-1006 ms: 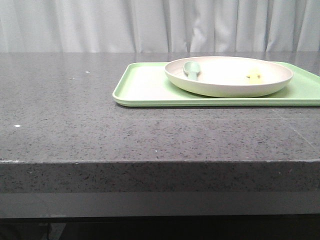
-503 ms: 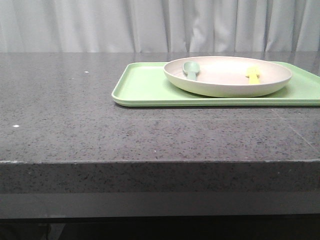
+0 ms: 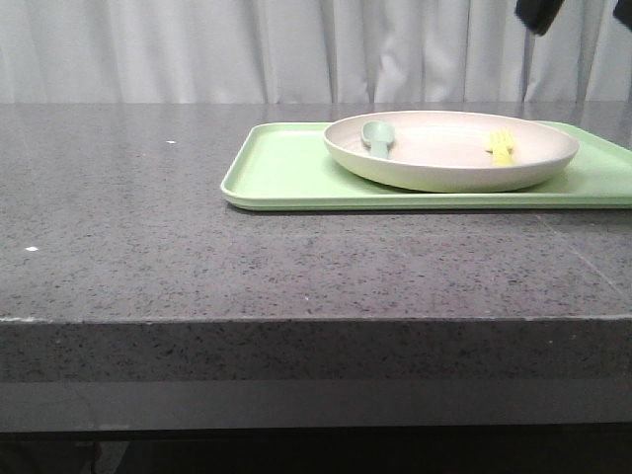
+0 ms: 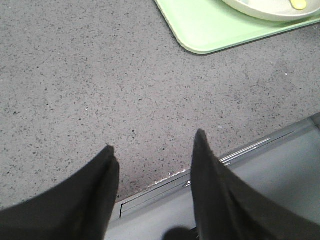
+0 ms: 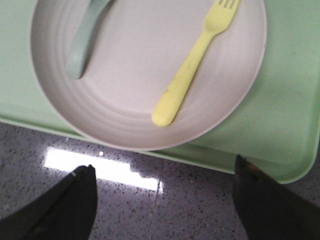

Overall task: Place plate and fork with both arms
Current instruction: 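Move the right gripper above the yellow fork on the plate, then lower the right gripper and grasp the yellow fork handle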

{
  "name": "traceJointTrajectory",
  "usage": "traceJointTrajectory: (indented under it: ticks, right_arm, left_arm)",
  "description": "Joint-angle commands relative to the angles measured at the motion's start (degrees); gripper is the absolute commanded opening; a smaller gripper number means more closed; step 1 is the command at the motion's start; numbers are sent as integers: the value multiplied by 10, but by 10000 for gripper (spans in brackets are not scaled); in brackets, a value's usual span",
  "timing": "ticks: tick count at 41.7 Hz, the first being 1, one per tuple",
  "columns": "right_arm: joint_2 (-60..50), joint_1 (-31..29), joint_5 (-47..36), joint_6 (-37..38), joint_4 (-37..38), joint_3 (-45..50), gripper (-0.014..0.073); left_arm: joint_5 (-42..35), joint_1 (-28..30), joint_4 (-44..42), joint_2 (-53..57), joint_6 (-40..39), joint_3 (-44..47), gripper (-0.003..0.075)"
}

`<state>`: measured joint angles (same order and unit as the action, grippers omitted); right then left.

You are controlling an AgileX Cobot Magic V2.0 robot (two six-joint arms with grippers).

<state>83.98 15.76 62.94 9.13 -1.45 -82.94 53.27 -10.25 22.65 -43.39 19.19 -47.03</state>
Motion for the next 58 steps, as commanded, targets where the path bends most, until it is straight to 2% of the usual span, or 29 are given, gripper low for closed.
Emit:
traceJointTrajectory:
  ticks: [1, 8, 22, 27, 40, 58]
  right_arm:
    - [33, 0, 22, 36, 32, -65, 575]
    - [112, -3, 81, 65, 48, -143, 575]
    - [223, -30, 114, 105, 46, -244, 568]
    - [250, -44, 126, 130, 25, -264, 568]
    - [289, -48, 132, 130, -5, -277, 566]
    - [303, -48, 129, 130, -13, -277, 325]
  left_arm:
    - [-34, 0, 10, 3, 2, -14, 337]
    - [-34, 0, 9, 3, 2, -14, 337]
    - [-34, 0, 9, 3, 2, -14, 337]
    - [-34, 0, 9, 3, 2, -14, 337]
    - [-34, 0, 9, 2, 2, -14, 337]
    - [-34, 0, 9, 2, 2, -14, 337]
